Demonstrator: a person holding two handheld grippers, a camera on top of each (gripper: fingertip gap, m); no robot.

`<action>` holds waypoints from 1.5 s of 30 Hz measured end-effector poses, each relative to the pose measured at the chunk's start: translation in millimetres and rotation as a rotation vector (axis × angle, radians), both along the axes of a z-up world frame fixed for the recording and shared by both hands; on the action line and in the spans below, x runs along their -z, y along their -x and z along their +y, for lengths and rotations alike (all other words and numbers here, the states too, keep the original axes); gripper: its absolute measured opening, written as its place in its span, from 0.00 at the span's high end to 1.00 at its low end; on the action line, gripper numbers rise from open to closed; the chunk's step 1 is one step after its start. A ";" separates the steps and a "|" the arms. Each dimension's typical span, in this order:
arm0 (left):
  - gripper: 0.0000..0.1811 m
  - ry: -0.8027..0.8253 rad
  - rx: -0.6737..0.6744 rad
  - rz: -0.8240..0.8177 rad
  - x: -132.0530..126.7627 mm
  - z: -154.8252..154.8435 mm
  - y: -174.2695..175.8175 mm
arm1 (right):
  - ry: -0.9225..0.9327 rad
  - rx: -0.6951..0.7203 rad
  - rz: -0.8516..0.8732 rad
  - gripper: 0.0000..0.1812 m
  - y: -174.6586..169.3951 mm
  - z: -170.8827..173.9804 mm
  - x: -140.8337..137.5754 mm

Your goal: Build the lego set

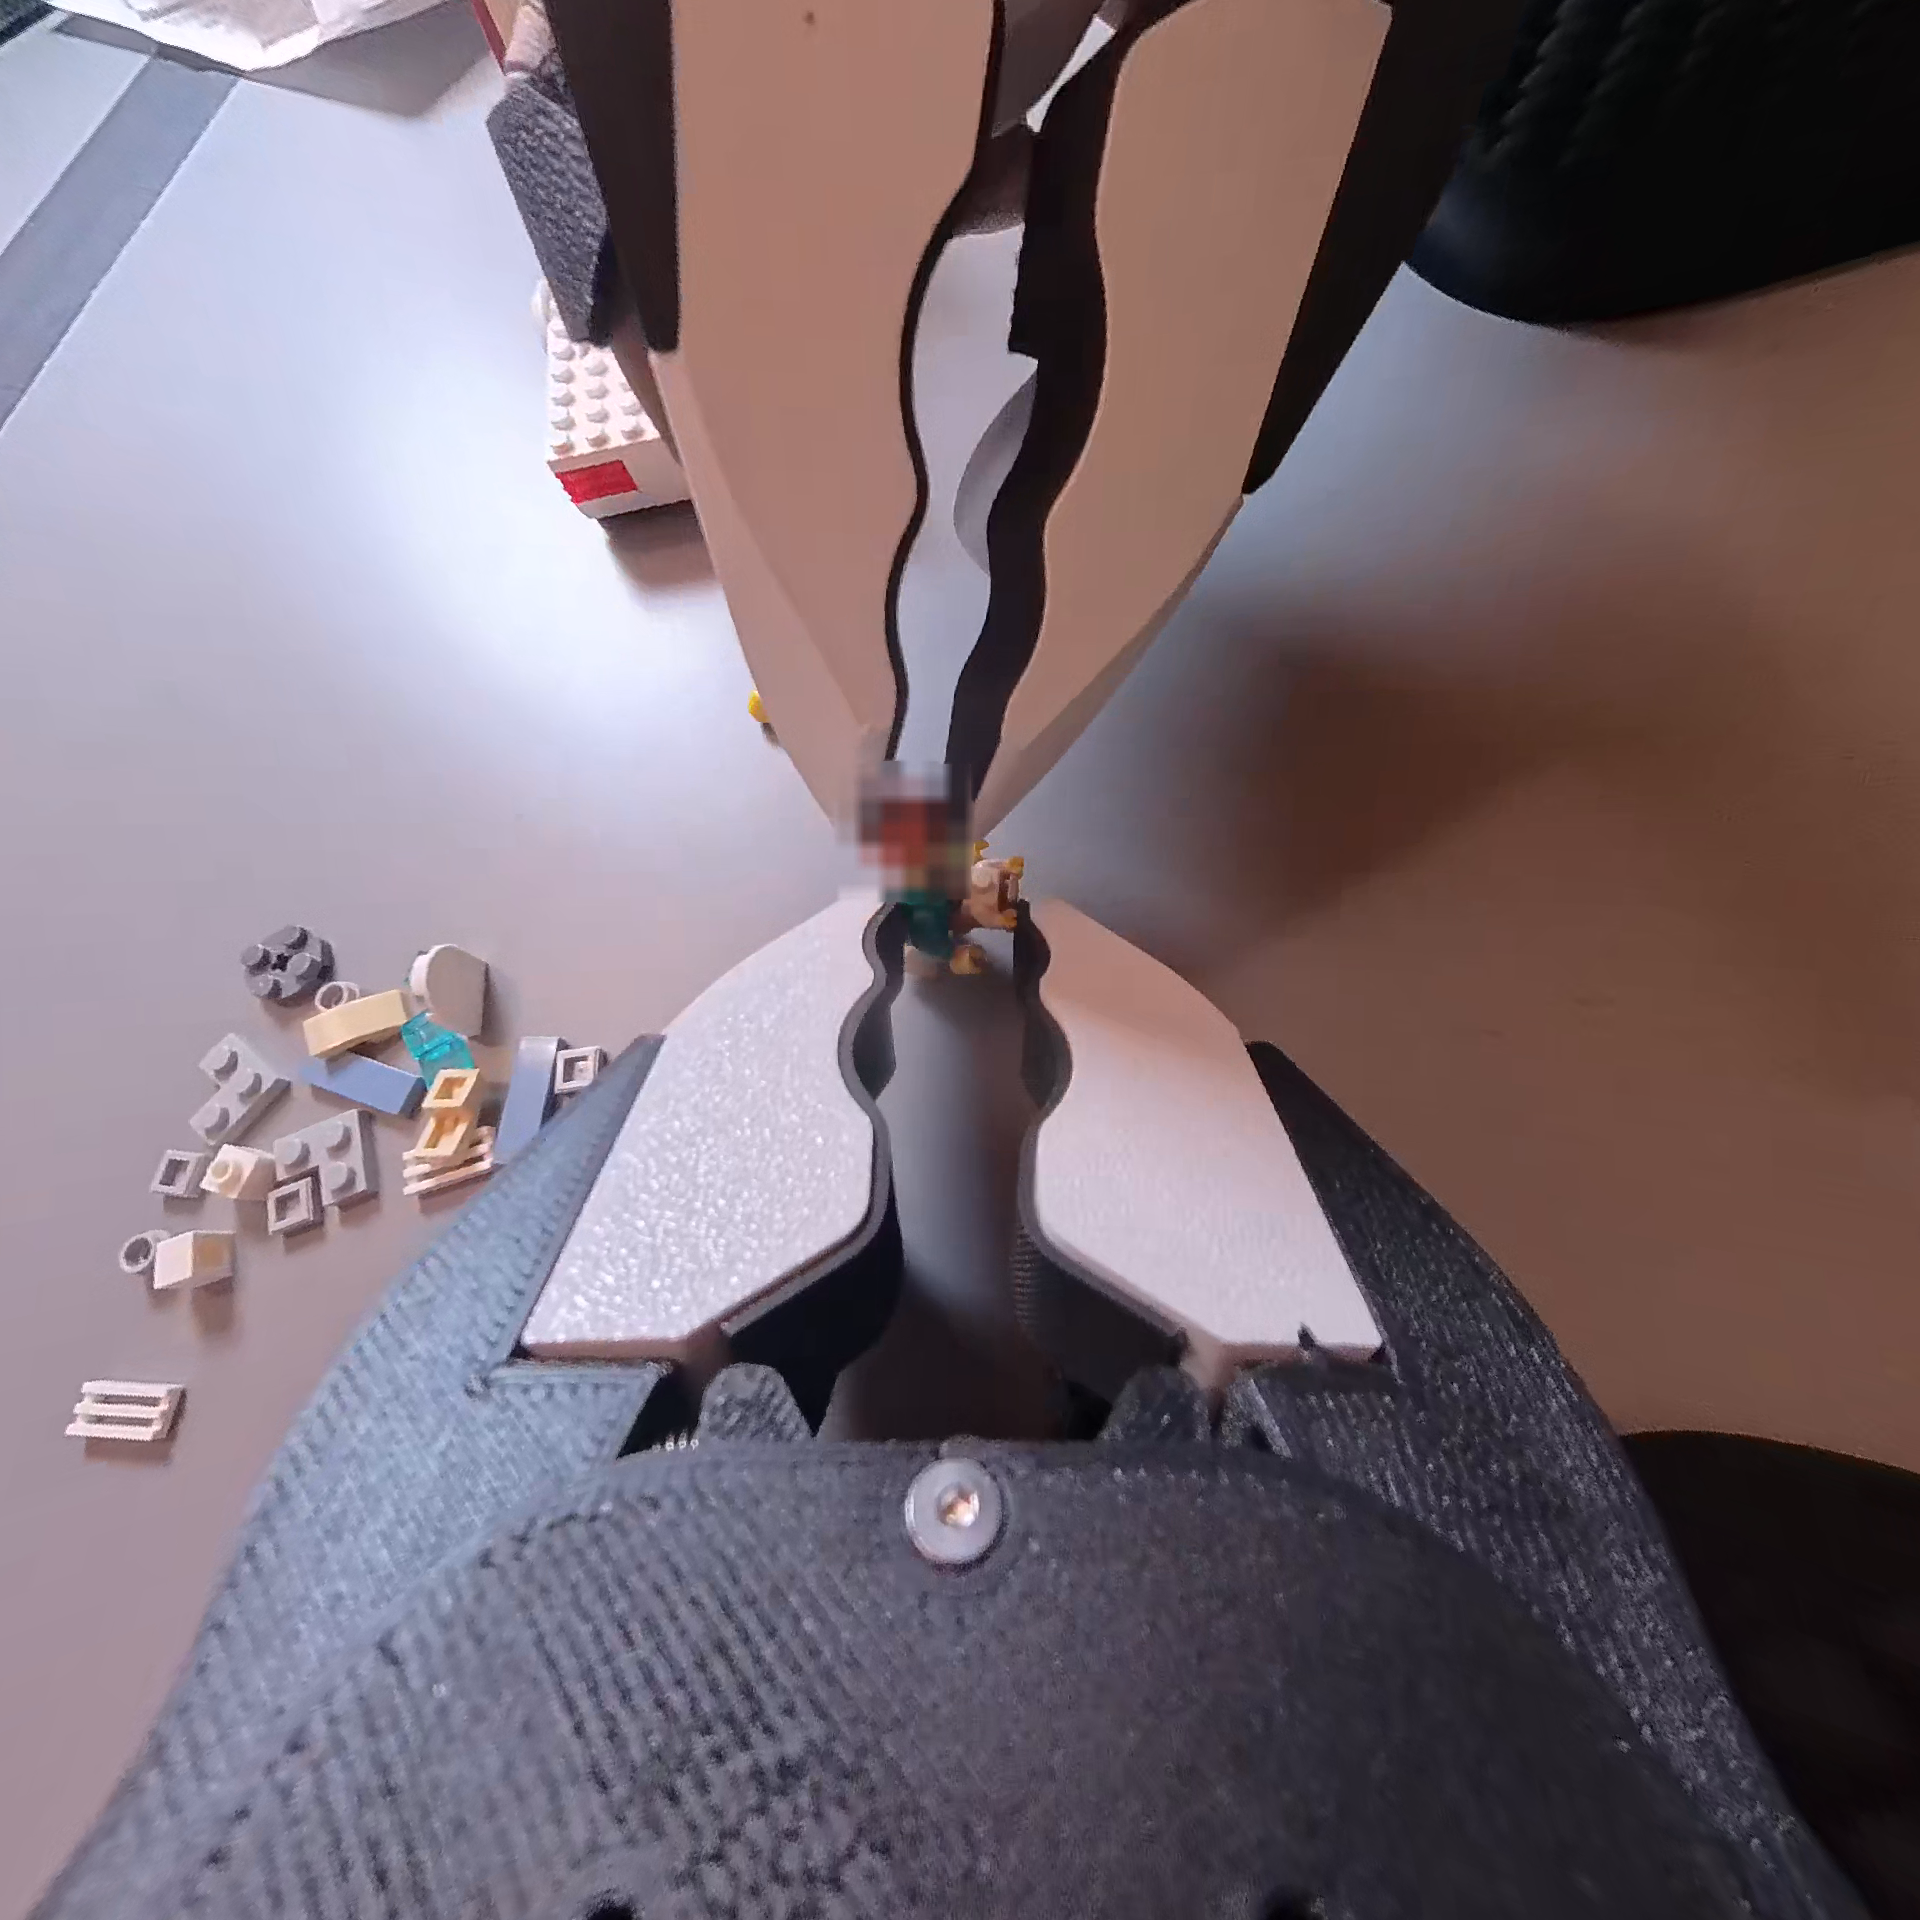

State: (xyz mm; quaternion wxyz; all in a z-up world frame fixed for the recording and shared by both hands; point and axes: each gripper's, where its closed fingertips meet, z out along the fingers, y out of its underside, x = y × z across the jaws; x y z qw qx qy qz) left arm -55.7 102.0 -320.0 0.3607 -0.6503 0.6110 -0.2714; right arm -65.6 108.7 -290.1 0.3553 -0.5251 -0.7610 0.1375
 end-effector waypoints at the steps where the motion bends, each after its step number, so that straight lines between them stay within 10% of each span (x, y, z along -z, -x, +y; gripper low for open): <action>1: 0.89 0.002 0.000 0.000 0.0 0.0 -0.1 | -0.007 -0.005 -0.004 0.94 -0.1 0.0 0.0; 26: 0.88 0.098 -0.007 -0.024 -2.8 -0.1 -2.7 | 0.322 0.211 0.088 0.89 2.1 5.9 -2.5; 45: 0.88 0.996 0.060 -0.334 -55.1 -22.6 -14.8 | 0.041 0.215 0.321 0.78 -22.1 -22.5 -30.8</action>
